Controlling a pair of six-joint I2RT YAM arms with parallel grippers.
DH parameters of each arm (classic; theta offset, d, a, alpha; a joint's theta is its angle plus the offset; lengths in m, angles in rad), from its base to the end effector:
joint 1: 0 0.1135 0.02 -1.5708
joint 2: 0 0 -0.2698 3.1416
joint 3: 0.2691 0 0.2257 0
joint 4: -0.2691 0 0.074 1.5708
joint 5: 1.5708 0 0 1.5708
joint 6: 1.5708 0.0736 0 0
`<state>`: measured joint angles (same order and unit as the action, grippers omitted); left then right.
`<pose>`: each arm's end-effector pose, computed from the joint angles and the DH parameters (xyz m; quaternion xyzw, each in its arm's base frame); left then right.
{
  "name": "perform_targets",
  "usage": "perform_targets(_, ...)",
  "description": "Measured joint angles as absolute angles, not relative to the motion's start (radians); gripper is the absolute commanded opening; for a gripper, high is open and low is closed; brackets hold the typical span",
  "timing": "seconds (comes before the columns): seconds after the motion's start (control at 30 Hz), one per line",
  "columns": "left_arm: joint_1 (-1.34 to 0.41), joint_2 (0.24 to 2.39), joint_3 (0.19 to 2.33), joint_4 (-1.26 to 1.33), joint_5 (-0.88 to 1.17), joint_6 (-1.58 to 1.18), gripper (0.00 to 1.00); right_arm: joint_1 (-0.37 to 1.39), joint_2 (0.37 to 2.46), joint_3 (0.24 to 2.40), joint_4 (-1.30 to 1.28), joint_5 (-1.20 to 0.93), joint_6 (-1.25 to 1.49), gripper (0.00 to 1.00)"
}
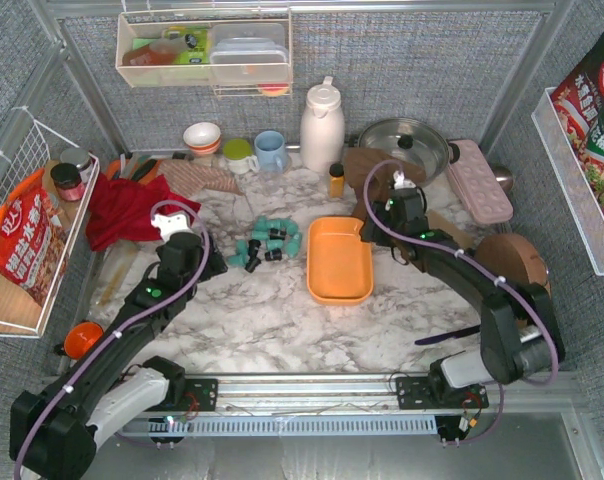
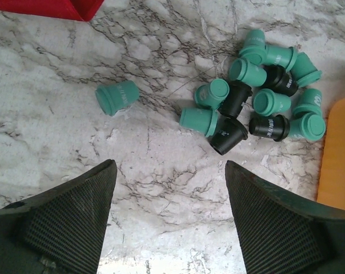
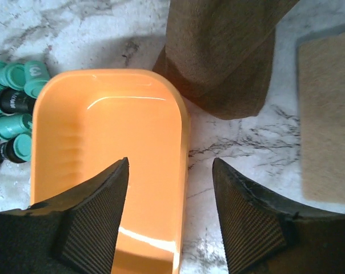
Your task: Mix the coffee capsules in the storage basket
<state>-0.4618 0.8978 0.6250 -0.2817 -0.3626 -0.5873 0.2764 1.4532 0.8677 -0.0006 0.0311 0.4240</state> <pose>0.1897 -0.0653 0.2484 -0.1414 0.8521 -0.1033 0.4931 0.3140 0.0867 0.2296 0.0723 0.8782 0.1493 0.4487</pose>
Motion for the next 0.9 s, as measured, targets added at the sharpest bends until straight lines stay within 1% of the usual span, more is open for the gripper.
perform_targets(0.1,-0.462,0.913,0.620,-0.255,-0.340,-0.585,0.81,0.277,1.376,0.889,-0.060,0.056,0.384,0.69)
perform_targets(0.3,-0.462,0.971,0.598,-0.191,-0.314,-0.571,0.79,0.292,1.172,0.895,-0.145,0.120,0.294,0.69)
perform_targets(0.47,-0.462,1.074,0.597,-0.129,-0.311,-0.557,0.79,0.330,1.007,0.830,-0.137,0.138,0.223,0.69)
perform_targets(0.53,-0.462,1.128,0.609,-0.109,-0.299,-0.551,0.81,0.347,0.965,0.807,-0.132,0.140,0.203,0.69)
perform_targets(0.63,-0.463,1.209,0.627,-0.070,-0.279,-0.531,0.83,0.367,0.932,0.781,-0.108,0.127,0.184,0.69)
perform_targets(0.9,-0.462,1.385,0.699,0.003,-0.215,-0.476,0.82,0.389,0.928,0.764,-0.088,0.070,0.155,0.69)
